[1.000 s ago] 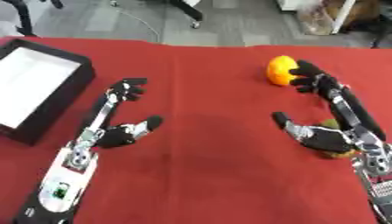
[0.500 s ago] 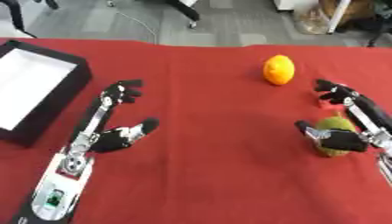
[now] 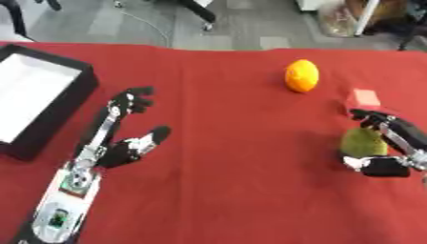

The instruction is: Pick up the objects with one hand, pass them to the other hand, and then place them into the box on the other side of the table.

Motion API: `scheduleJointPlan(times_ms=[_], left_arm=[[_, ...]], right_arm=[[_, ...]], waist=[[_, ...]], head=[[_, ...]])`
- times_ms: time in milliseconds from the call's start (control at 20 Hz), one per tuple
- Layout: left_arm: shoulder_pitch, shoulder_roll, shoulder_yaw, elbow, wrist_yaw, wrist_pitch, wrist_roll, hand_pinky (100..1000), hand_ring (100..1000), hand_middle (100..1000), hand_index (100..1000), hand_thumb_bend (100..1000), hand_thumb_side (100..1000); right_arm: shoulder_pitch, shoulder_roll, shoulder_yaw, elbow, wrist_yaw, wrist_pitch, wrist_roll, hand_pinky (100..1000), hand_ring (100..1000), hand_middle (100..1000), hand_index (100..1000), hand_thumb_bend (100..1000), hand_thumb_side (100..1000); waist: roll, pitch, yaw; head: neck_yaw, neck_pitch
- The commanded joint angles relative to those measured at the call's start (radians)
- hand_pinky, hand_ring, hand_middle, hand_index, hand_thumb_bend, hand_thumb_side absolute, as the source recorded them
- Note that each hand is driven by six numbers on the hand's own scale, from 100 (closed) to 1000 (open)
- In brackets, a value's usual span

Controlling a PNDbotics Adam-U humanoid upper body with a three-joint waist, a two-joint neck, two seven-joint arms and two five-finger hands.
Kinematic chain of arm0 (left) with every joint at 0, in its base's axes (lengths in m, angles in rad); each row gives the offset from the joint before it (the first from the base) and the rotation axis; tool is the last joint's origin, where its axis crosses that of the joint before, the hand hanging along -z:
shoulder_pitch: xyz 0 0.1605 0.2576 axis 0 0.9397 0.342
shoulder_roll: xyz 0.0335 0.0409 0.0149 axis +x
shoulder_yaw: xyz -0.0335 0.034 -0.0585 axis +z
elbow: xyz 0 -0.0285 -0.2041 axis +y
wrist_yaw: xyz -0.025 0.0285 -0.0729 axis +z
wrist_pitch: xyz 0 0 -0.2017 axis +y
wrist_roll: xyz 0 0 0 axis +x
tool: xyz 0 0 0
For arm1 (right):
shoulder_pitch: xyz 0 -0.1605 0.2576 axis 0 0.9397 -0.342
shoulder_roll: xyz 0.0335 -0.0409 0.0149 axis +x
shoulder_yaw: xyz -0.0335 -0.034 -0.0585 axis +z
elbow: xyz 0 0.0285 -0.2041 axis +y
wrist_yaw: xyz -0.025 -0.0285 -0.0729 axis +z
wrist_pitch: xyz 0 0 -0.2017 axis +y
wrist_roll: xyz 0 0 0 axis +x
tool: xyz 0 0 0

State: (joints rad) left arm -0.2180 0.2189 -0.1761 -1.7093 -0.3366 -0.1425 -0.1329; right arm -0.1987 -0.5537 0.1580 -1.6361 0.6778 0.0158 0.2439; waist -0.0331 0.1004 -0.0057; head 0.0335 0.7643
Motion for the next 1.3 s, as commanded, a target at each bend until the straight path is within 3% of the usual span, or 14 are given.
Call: scheduleJointPlan(times_ms=[50,250,450,600,650,800,900,1050,1300], left_arm=[[-0.005,0.008,0.0,-0.02,0.013,-0.012,-0.019,815,798,824,908,547,715],[-0.002,0.008,0.004,-0.019,0.017,-0.014,-0.023,815,798,824,908,542,718],[-0.001,0.006,0.005,-0.018,0.018,-0.013,-0.022,815,798,824,909,538,722],[-0.001,0.006,0.006,-0.017,0.018,-0.013,-0.021,816,798,824,909,534,725],[-0.001,0.005,0.006,-0.017,0.018,-0.013,-0.02,815,798,824,909,532,727],[-0.001,0.005,0.007,-0.017,0.018,-0.012,-0.018,815,798,824,910,530,729],[-0.001,0.004,0.007,-0.016,0.017,-0.011,-0.017,815,798,824,910,526,732],[0.0,0.004,0.008,-0.014,0.015,-0.009,-0.015,815,797,824,910,523,735],[0.001,0.003,0.008,-0.007,0.012,-0.006,-0.011,815,797,824,910,518,739]], right_arm=[[-0.003,-0.033,-0.023,0.013,0.019,0.012,-0.007,835,833,846,962,382,440],[-0.001,-0.028,-0.039,0.041,0.057,0.031,-0.037,837,833,840,953,372,426],[0.0,-0.026,-0.051,0.066,0.113,0.067,-0.08,820,795,795,913,304,347],[0.0,-0.024,-0.057,0.08,0.153,0.105,-0.122,796,740,717,836,217,234],[-0.001,-0.023,-0.06,0.082,0.166,0.12,-0.138,779,695,635,768,160,172],[-0.003,-0.021,-0.066,0.083,0.198,0.168,-0.198,740,605,476,613,100,102],[-0.006,-0.019,-0.068,0.08,0.215,0.204,-0.247,715,553,388,486,100,100],[-0.011,-0.016,-0.07,0.07,0.23,0.246,-0.316,681,497,308,401,100,100],[-0.03,-0.01,-0.062,0.035,0.27,0.273,-0.373,636,466,248,348,100,100]], waist=[[-0.005,-0.019,-0.002],[-0.004,-0.019,-0.002],[-0.004,-0.017,-0.002],[-0.005,-0.017,-0.002],[-0.005,-0.017,-0.001],[-0.006,-0.017,-0.001],[-0.006,-0.017,0.0],[-0.006,-0.017,0.001],[-0.007,-0.017,0.004]], head=[[0.002,0.006],[0.0,0.006],[0.0,0.006],[0.001,0.006],[0.001,0.006],[0.001,0.006],[0.001,0.006],[0.002,0.006],[0.001,0.006]])
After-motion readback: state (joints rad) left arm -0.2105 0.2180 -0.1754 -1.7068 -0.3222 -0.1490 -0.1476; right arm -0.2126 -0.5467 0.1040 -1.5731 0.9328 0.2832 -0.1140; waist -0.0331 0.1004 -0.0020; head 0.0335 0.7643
